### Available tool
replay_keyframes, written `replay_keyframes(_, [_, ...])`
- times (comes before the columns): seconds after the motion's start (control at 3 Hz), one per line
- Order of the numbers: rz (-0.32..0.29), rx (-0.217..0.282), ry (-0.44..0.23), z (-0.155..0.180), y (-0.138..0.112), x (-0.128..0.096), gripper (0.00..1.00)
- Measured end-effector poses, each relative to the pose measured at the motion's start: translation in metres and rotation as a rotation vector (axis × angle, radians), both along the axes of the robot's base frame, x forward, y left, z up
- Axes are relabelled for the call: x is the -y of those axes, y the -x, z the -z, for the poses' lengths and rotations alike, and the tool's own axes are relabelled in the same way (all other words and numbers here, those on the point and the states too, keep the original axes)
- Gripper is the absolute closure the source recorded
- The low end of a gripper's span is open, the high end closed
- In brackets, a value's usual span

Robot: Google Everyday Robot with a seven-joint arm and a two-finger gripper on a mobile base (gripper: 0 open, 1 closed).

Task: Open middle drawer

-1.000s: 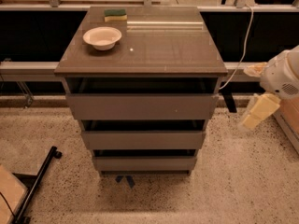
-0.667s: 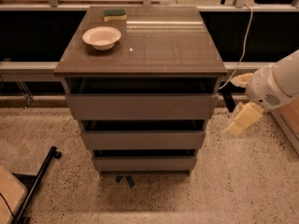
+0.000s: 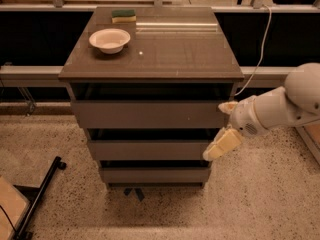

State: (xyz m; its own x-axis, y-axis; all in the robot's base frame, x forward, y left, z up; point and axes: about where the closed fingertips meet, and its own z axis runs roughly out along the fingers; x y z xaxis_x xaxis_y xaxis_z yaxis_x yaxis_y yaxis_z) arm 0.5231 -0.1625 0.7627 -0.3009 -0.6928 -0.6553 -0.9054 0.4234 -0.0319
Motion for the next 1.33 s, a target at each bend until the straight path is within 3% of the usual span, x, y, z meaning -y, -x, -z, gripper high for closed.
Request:
replay_keyframes(0.67, [0.002,0.002,0.019,0.003,-0.001,-0.003,0.0])
replay_keyframes(1.33, [0.016,-0.028,0.004,0.088,-0.021,-0.017,0.0])
